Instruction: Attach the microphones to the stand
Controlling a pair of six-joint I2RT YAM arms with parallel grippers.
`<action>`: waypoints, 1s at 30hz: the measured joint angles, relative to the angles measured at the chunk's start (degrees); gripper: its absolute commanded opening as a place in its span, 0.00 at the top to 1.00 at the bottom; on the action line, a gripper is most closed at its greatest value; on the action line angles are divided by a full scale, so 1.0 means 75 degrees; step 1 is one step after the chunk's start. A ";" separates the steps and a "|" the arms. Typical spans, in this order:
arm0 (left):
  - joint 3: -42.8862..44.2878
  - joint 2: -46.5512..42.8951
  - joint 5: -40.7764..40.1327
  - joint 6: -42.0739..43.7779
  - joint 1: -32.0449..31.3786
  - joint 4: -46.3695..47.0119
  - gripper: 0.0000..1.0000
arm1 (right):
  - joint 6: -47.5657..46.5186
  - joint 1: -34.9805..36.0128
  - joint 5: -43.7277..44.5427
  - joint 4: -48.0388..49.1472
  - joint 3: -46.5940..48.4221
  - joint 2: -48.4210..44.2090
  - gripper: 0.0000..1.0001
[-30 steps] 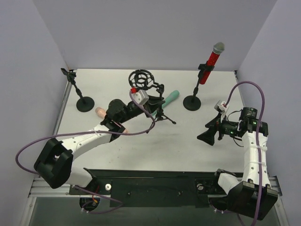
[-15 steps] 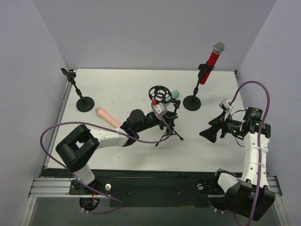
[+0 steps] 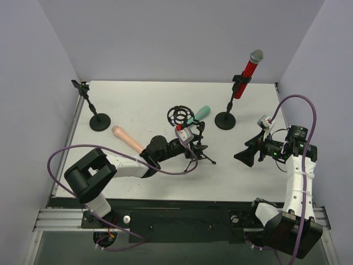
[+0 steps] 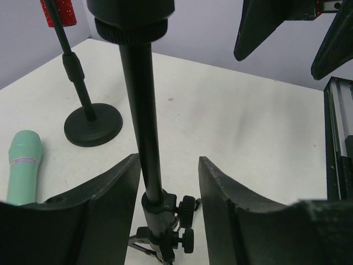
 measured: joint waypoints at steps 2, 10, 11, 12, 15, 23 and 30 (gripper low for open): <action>-0.0076 -0.0102 -0.0020 -0.0006 -0.0035 -0.0079 0.30 | 0.0003 0.0000 0.0000 0.0017 0.0000 0.0000 0.04; -0.0557 -0.1151 -0.0259 -0.0035 -0.0044 -0.0828 0.20 | 0.0029 0.0000 0.0000 0.0026 -0.0006 -0.0003 0.04; -0.0679 -0.1314 -0.0291 -0.0032 -0.0044 -0.0970 0.20 | 0.0032 0.0000 0.0000 0.0026 -0.0006 -0.0003 0.04; -0.0793 -0.1478 -0.0323 -0.0035 -0.0044 -0.1093 0.20 | 0.0032 0.0000 0.0003 0.0026 -0.0009 -0.0009 0.04; -0.1151 -0.2031 -0.0405 -0.0041 -0.0044 -0.1367 0.20 | 0.0032 0.0000 0.0003 0.0026 -0.0015 -0.0012 0.04; -0.1737 -0.3010 -0.0761 -0.0102 -0.0044 -0.2066 0.20 | 0.0038 0.0000 0.0003 0.0061 -0.0055 -0.0017 0.04; -0.2363 -0.3695 -0.2212 -0.1478 0.0277 -0.2766 0.19 | 0.0050 0.0000 0.0006 0.0079 -0.0055 -0.0146 0.04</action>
